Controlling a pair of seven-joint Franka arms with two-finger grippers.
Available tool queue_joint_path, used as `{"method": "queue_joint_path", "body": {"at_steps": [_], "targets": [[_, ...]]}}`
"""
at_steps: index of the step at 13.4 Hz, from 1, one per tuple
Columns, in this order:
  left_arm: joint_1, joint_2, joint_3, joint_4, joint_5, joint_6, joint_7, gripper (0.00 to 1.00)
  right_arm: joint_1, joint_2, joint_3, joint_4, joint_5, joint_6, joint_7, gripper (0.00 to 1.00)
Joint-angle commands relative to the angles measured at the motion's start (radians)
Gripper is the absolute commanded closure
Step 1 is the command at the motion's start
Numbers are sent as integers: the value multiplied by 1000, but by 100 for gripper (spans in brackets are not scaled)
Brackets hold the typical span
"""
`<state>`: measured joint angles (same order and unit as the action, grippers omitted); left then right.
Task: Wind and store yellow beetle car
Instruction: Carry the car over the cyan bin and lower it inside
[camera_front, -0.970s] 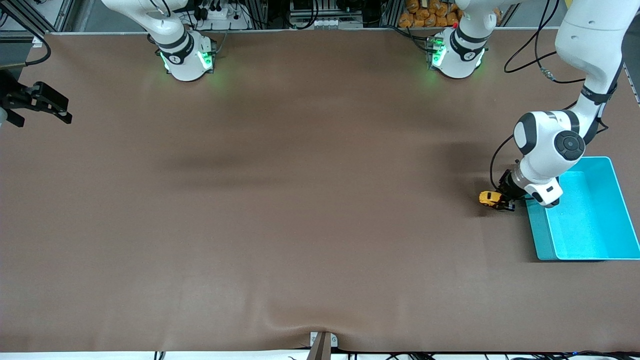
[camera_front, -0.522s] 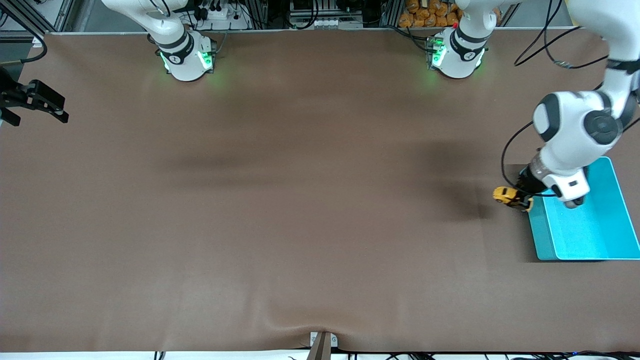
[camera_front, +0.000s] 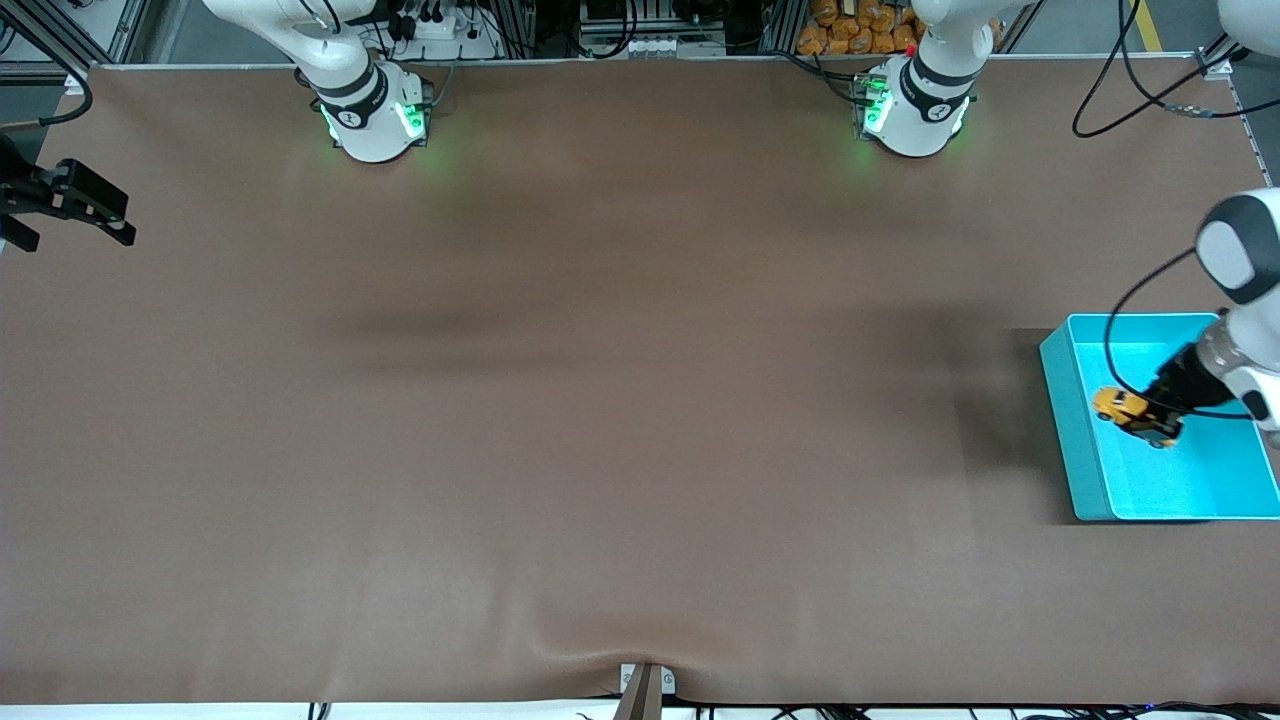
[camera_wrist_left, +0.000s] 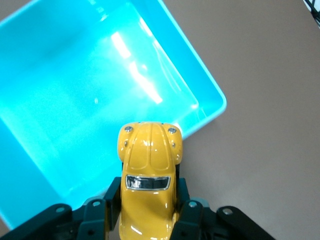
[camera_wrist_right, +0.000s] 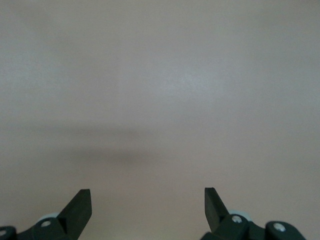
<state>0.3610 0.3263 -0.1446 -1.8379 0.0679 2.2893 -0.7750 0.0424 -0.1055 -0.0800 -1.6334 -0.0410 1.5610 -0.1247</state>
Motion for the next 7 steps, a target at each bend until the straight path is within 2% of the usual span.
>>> {"method": "queue_joint_path", "body": {"at_steps": [1,7], "targets": [[73,60,-10,81,-62,-34,144,100,7,-6,-6,20,-14,-13,17,0],[147,126,-7,92,-91,-36,537,100,5,-6,-6,33,-14,-13,11,0]]}}
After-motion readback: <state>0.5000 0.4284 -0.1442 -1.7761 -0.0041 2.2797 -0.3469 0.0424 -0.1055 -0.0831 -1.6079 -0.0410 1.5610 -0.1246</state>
